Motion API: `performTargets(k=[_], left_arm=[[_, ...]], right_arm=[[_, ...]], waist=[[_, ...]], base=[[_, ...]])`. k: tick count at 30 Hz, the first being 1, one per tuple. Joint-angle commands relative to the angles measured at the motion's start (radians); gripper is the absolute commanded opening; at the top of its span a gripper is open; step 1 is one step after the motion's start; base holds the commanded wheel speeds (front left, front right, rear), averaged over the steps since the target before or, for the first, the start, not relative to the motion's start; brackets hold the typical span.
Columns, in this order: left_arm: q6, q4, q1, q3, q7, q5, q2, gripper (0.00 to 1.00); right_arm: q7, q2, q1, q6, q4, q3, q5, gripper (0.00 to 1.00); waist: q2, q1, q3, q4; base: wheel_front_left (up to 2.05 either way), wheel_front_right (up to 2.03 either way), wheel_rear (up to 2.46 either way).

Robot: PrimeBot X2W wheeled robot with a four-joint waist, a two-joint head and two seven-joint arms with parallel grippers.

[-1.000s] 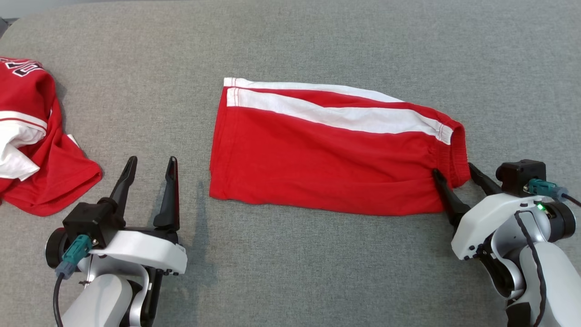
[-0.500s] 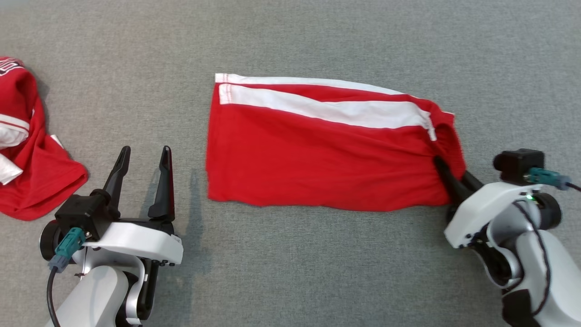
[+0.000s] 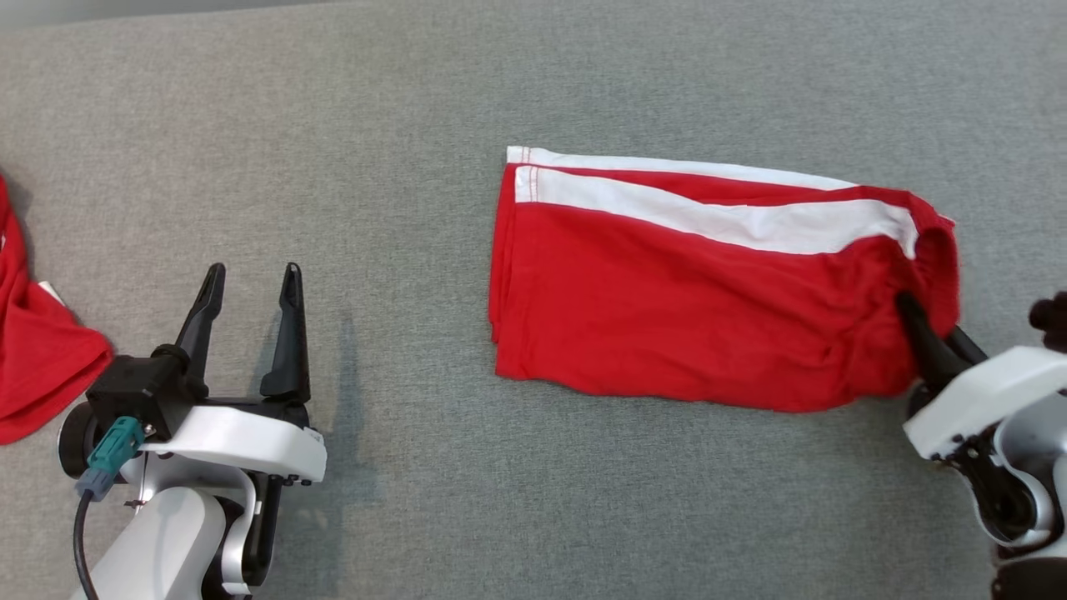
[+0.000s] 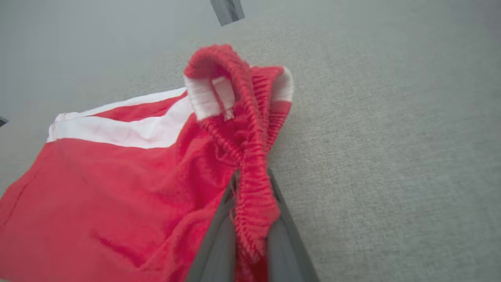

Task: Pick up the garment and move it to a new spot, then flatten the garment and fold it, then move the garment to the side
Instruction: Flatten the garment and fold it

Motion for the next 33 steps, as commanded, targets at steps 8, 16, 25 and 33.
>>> performTargets(k=[8, 16, 25, 33], left_arm=[[-0.001, -0.009, -0.011, -0.015, 0.017, 0.005, 0.006, 1.00], [-0.015, 0.004, -0.036, -0.030, 0.013, 0.001, -0.013, 1.00], [-0.034, 0.039, -0.053, -0.043, 0.002, -0.001, -0.041, 1.00], [-0.047, 0.066, -0.057, -0.048, -0.005, 0.001, -0.061, 1.00]], right_arm=[[0.110, 0.052, -0.049, 0.000, -0.242, 0.137, 0.139, 0.00], [0.155, 0.103, -0.118, 0.000, -0.245, 0.329, 0.170, 0.00], [0.052, 0.134, -0.216, 0.000, -0.047, 0.416, 0.205, 0.00], [-0.041, 0.139, -0.270, 0.000, 0.070, 0.490, 0.214, 1.00]], waist=[[0.0000, 0.0000, -0.010, -0.012], [0.0000, 0.0000, 0.005, 0.034], [0.0000, 0.0000, 0.016, 0.094], [0.0000, 0.0000, 0.017, 0.112]], base=[[0.00, 0.00, 0.00], [0.00, 0.00, 0.00], [0.00, 0.00, 0.00], [0.00, 0.00, 0.00]])
